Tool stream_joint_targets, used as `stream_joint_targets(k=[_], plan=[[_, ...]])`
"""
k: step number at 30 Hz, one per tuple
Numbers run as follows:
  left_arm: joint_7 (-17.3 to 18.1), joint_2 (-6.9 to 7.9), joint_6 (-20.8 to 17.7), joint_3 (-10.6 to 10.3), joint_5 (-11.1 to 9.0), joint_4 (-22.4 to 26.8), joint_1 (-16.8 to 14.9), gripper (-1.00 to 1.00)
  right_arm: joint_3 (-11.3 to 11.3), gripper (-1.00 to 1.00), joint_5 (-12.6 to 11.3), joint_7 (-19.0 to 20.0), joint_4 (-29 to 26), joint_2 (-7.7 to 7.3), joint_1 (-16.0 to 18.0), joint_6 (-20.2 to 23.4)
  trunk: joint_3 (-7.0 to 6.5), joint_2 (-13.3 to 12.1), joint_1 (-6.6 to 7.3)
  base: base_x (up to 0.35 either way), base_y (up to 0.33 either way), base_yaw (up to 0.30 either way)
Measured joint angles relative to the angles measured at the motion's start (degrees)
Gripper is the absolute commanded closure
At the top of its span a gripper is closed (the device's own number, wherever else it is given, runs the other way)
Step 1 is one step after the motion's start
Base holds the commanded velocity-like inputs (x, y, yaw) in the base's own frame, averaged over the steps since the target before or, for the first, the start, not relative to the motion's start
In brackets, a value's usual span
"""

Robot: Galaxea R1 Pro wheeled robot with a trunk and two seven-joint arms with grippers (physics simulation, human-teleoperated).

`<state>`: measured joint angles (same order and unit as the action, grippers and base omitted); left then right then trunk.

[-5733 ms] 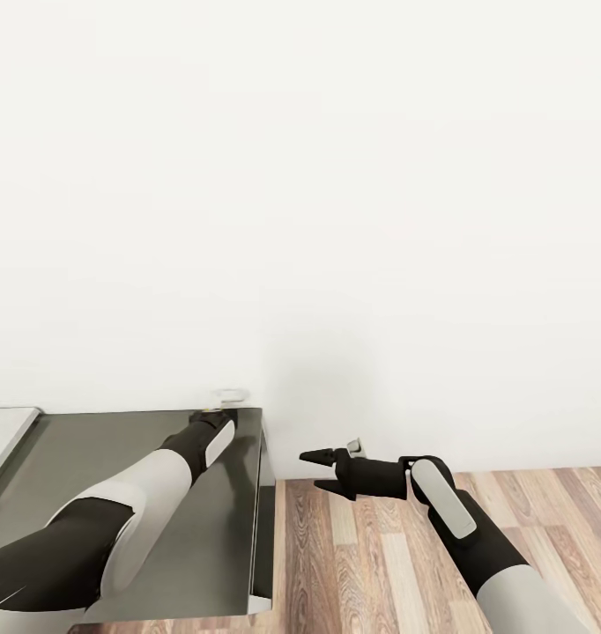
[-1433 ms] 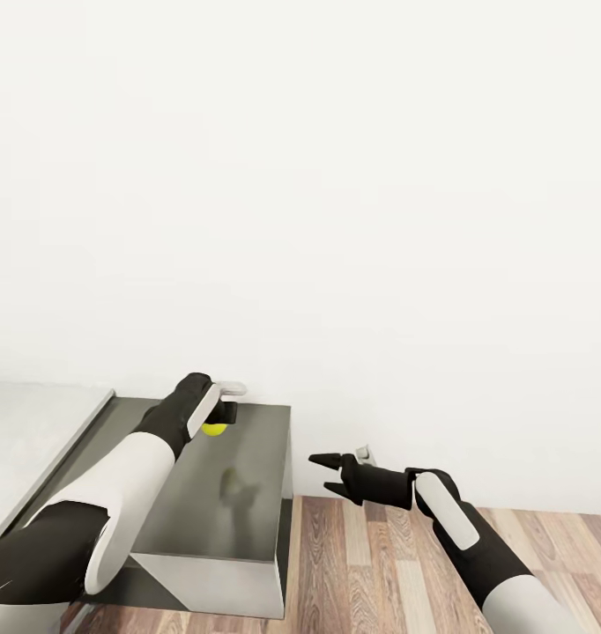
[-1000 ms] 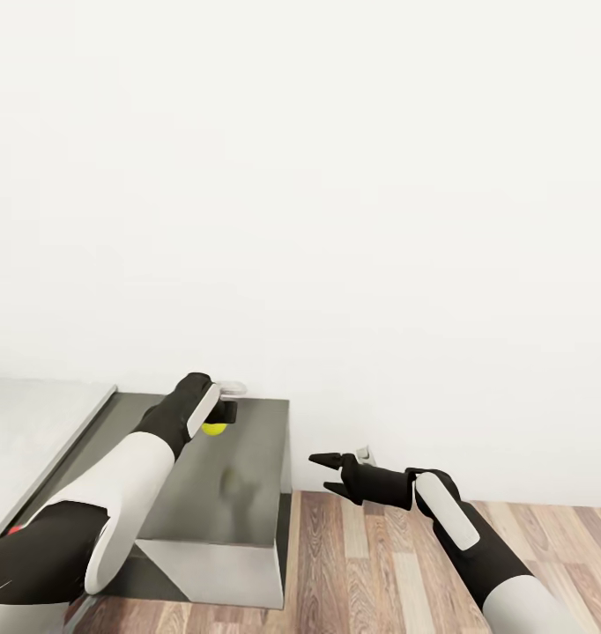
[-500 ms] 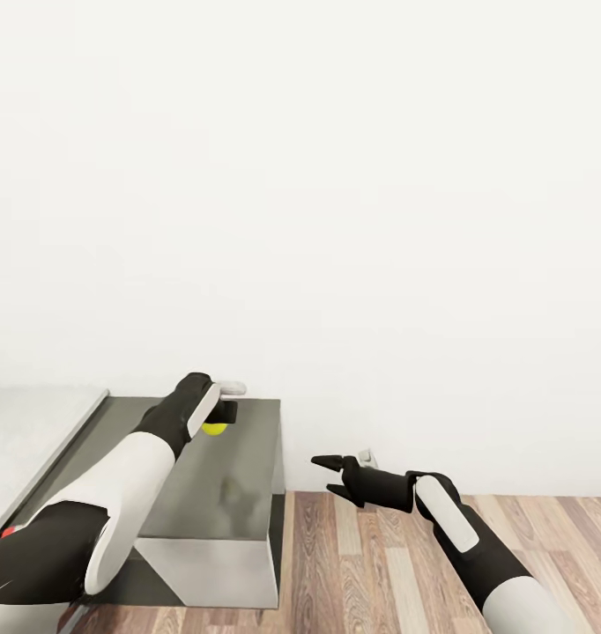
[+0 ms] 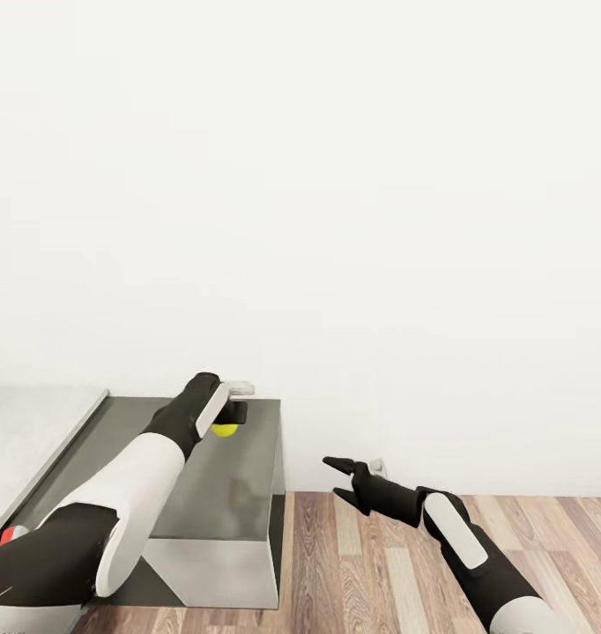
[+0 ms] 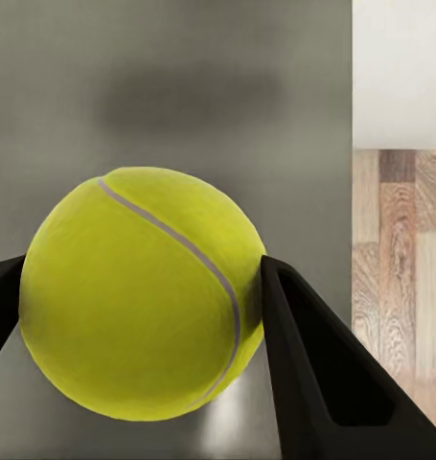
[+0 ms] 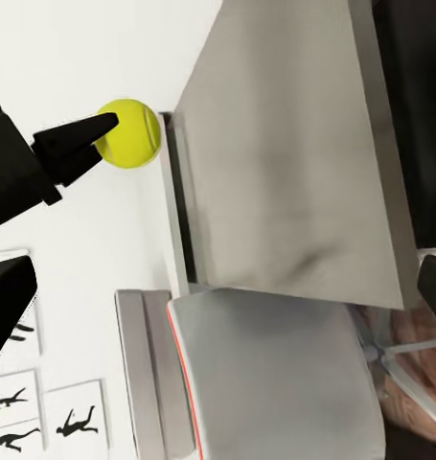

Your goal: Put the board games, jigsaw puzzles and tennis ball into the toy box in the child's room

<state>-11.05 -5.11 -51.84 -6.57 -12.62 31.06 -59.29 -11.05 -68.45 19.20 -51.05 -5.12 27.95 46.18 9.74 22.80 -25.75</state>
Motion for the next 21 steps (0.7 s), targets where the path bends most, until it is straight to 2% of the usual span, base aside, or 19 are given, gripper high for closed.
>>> stream_joint_targets(k=[13, 21], plan=[[0.01, 0.15, 0.01, 0.74, 0.05, 0.01, 0.01, 1.00, 4.19, -1.00, 0.19, -0.08, -0.02, 0.25, 0.30, -4.18, -0.73, 0.01, 0.00, 0.000, 0.000, 0.000], [0.08, 0.23, 0.06, 0.77, 0.04, 0.07, 0.01, 1.00, 4.30, -1.00, 0.29, -0.08, 0.04, 0.25, 0.30, -6.75, -1.48, 0.00, 0.00, 0.000, 0.000, 0.000]])
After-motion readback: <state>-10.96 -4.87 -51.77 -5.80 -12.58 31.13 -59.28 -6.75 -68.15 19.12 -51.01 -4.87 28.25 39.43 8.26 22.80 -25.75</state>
